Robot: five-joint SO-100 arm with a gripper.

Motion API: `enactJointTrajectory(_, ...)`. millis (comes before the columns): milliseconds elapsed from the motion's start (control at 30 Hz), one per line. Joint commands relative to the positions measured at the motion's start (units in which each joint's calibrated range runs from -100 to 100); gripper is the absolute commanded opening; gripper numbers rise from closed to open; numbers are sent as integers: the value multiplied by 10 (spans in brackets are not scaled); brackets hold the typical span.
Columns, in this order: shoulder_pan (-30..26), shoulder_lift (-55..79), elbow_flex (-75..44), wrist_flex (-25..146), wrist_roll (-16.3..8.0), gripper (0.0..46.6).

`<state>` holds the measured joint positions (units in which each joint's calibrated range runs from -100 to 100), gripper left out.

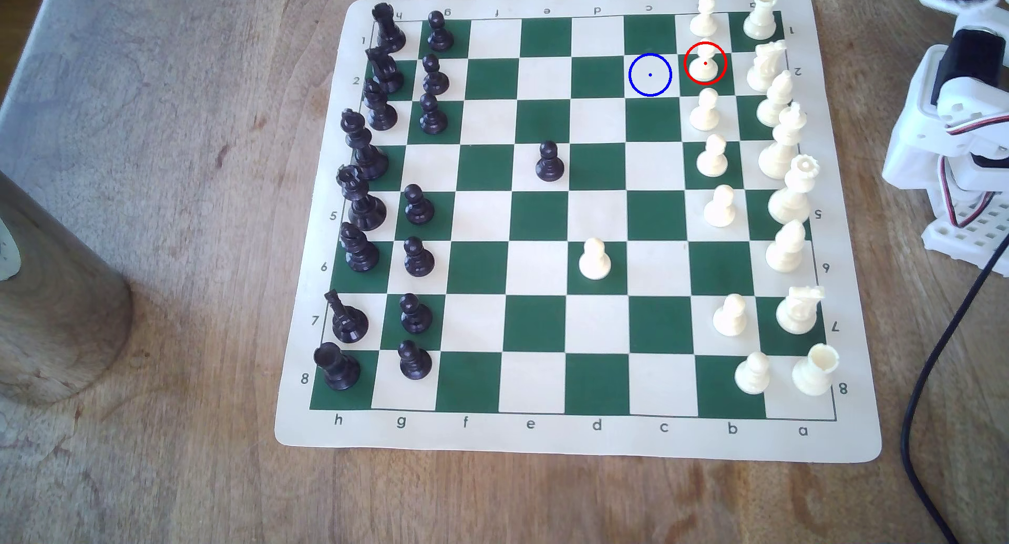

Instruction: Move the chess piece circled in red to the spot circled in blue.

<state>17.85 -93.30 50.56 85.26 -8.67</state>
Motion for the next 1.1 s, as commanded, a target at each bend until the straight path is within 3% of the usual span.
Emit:
enactJointTrajectory(0,15,136,-30,5,-39,10)
enactJointTrajectory(200,45,312,-50,-61,-58,36)
enactJointTrajectory(533,80,521,-85,-177,-53,65)
enactJointTrajectory(900,104,624,-88,-236,-43,117)
enactJointTrajectory(1067,113,652,-88,-250,-34,121)
